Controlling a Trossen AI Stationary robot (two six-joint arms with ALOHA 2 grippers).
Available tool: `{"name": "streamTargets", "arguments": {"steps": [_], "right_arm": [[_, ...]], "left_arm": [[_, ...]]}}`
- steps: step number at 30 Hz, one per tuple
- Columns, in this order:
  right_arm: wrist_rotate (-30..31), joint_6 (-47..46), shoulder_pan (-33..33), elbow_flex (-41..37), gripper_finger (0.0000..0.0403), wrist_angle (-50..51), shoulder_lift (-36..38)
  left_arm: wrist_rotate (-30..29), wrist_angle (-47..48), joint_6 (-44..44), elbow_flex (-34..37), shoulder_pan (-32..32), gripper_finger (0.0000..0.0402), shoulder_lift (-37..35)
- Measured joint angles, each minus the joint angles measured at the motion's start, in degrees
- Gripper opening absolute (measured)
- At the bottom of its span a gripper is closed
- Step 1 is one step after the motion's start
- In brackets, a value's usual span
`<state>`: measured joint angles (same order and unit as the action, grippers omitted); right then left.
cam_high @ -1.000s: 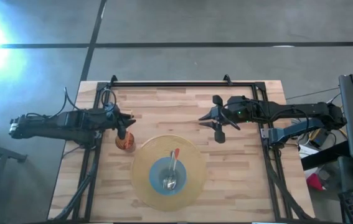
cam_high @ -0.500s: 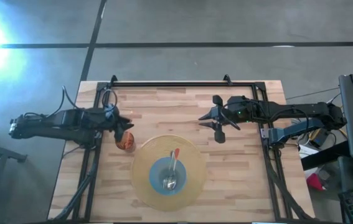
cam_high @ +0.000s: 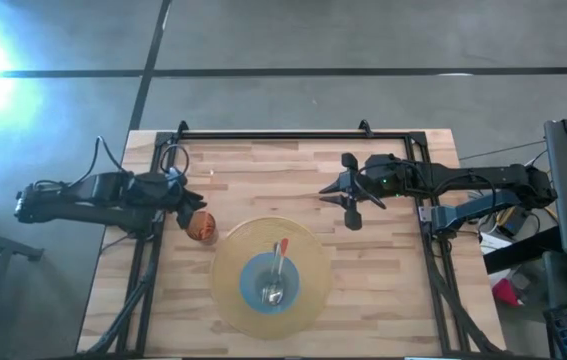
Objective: Pick & Place Utensil
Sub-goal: Return to Home Position
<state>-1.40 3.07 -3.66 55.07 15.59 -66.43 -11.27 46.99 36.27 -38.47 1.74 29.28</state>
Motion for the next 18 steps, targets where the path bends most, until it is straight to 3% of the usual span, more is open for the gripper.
{"name": "streamTargets", "arguments": {"steps": [11, 18], "right_arm": [[-0.01, 0.07, 0.0, 0.0, 0.0088, 0.08, 0.36], [-0.01, 0.31, 0.02, 0.02, 0.0075, 0.73, 3.09]], "left_arm": [[0.0, 4.69, -5.0, -10.53, 0.0, 0.012, 0.0], [-0.01, 5.12, -11.37, -15.01, -0.01, 0.0082, -0.91]]}}
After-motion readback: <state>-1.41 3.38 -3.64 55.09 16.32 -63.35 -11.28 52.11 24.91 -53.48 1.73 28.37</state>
